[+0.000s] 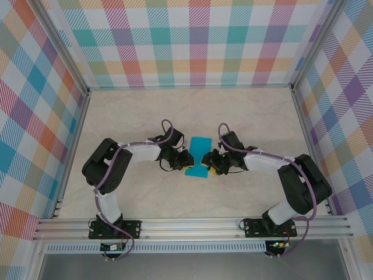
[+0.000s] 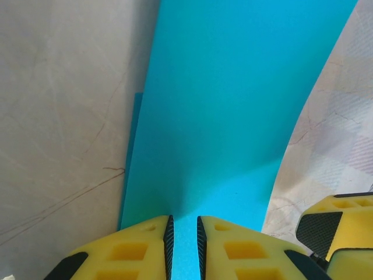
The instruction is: Fold a paper plane with a square sheet of paper (pick it up from the middle)
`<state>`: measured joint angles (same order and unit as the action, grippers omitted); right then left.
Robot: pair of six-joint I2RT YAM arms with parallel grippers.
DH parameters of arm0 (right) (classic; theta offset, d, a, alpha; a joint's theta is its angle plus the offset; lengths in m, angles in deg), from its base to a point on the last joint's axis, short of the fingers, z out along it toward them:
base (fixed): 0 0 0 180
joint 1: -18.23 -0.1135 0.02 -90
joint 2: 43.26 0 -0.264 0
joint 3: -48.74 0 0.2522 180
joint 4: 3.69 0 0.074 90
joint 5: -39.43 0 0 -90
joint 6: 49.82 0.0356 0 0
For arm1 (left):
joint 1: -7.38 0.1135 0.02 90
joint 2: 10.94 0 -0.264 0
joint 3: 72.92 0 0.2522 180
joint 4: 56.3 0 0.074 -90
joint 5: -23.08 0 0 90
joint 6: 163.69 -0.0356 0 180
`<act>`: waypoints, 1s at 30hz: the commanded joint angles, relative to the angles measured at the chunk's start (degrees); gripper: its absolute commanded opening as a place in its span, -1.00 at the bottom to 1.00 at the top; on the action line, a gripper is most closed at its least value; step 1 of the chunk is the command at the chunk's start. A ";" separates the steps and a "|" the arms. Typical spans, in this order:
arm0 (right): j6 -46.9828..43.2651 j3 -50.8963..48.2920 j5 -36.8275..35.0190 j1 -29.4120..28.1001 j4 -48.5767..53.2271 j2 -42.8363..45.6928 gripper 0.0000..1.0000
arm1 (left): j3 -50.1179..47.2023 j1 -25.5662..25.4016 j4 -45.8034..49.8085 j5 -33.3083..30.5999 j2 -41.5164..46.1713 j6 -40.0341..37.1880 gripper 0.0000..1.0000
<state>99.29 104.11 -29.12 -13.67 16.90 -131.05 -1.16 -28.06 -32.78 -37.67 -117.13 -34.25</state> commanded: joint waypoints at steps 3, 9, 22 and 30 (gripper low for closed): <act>-1.19 -0.03 -2.73 -0.36 4.20 0.04 -0.10 | 0.75 0.46 1.21 -0.30 2.19 -0.44 -0.58; -0.94 -0.48 -1.58 -1.13 2.63 -0.88 -0.06 | 0.66 0.55 1.14 -0.69 4.02 -0.67 -0.56; -1.03 0.28 0.20 -2.68 0.25 -2.80 0.01 | 0.19 0.99 1.32 -1.00 5.03 -0.61 -0.56; 2.10 -1.81 -0.99 -2.82 -1.46 0.14 -0.81 | 0.37 1.25 0.58 0.16 5.29 -0.56 -0.57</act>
<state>100.32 103.28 -29.12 -16.14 15.00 -133.08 -1.16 -27.66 -32.19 -38.06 -113.83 -34.25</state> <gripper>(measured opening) 0.128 0.219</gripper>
